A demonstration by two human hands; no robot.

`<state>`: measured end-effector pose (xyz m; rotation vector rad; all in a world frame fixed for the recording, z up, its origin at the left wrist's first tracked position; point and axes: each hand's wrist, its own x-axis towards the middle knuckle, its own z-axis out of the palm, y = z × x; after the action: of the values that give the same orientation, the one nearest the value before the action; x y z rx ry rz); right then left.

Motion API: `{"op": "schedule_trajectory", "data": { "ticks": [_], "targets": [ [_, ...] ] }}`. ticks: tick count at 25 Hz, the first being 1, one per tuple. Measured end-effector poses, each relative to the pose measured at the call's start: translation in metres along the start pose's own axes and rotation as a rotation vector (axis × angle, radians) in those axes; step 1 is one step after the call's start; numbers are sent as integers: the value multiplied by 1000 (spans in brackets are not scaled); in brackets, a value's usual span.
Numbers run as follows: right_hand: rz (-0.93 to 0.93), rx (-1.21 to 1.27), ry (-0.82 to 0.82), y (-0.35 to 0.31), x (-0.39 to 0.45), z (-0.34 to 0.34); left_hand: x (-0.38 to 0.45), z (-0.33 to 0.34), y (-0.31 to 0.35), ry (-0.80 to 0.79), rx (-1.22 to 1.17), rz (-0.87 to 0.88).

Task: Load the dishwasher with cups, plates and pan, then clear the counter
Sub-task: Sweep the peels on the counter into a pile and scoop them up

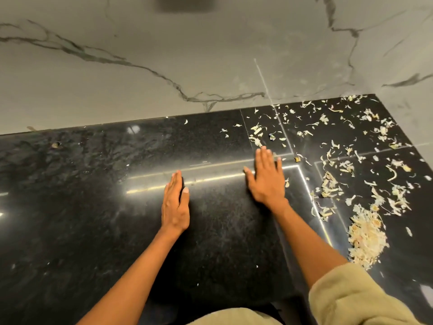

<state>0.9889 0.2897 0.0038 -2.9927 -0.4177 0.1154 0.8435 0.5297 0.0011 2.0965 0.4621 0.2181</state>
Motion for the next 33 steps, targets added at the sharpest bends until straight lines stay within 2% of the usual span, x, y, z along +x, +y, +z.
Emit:
{"op": "schedule_trajectory", "data": {
  "ticks": [2,4,9,12,18,23,26,30,32,33],
  "targets": [
    [97,-19,27,20,5,-7,25,3,2,-21,12,24],
    [88,-43,63,6,7,-7,52,7,7,-42,27,45],
    [-248,49,12,-86,16,15,104,18,23,-88,50,51],
    [-316,14,-39,-97,36,21,130,20,28,-91,89,73],
    [-54,-1,38,4,54,9,189,13,27,-28,214,37],
    [-18,-30,78,11,42,10,208,47,50,-80,297,59],
    [7,-17,108,11,40,5,198,86,70,-182,298,221],
    [68,1,192,10,34,2,160,142,105,-464,202,408],
    [89,14,198,12,32,-1,155,153,114,-529,23,406],
    [78,2,187,13,33,-2,159,153,115,-484,-83,367]
  ]
}}
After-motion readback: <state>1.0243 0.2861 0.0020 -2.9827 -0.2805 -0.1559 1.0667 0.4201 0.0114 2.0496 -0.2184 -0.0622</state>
